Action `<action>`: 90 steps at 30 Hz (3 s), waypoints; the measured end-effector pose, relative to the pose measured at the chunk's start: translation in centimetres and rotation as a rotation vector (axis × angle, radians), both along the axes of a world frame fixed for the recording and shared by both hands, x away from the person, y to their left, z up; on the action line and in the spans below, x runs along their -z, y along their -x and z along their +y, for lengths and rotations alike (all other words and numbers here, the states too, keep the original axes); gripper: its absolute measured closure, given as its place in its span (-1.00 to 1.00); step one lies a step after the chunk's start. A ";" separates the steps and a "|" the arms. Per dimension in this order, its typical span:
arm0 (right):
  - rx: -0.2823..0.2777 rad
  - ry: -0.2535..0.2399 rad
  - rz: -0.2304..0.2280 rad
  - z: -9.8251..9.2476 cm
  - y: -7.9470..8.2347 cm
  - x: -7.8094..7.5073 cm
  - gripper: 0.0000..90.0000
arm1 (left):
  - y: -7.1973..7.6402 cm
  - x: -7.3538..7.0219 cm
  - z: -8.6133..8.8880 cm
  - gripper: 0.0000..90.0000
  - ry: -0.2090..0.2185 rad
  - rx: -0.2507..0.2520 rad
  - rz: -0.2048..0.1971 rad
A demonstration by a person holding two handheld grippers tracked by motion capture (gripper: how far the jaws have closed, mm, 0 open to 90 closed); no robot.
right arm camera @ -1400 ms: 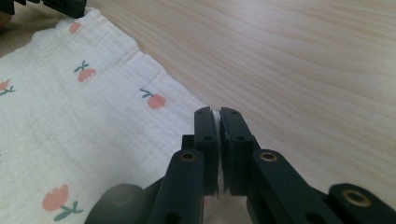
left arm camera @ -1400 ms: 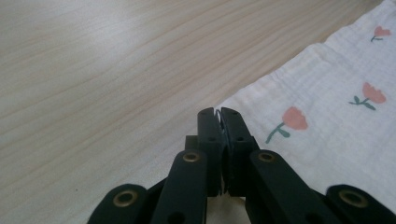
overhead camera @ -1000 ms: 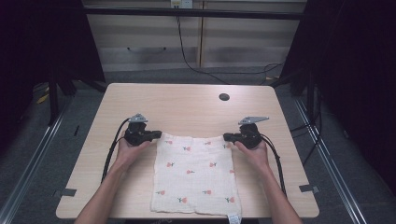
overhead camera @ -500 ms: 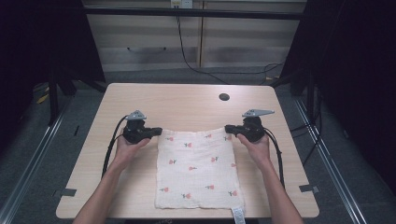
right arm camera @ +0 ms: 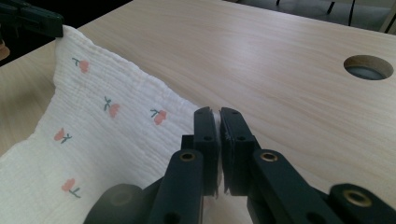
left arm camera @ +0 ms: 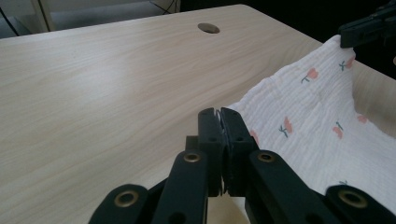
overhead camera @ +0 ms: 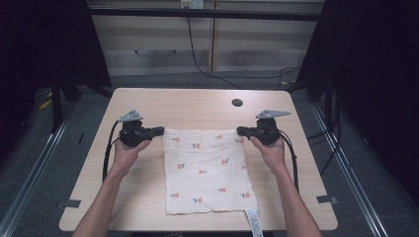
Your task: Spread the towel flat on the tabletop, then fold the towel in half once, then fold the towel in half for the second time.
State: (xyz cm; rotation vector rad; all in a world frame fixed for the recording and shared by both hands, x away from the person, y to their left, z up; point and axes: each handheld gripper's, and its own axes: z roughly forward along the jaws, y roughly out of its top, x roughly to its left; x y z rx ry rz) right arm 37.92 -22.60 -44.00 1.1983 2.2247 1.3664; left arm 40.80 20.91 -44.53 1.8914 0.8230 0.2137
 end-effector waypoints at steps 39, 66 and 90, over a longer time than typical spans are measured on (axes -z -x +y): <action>0.002 -0.012 -0.092 -1.1 -0.3 -5.4 0.92 | -0.2 -4.2 -0.2 0.96 0.084 0.006 -0.077; -0.039 -0.013 -0.092 -2.4 4.5 -3.0 0.90 | 4.5 -3.0 0.4 0.97 0.069 0.105 -0.056; -0.091 -0.030 0.016 -3.0 9.4 0.1 0.92 | 8.1 -1.3 0.5 0.96 -0.004 0.166 -0.014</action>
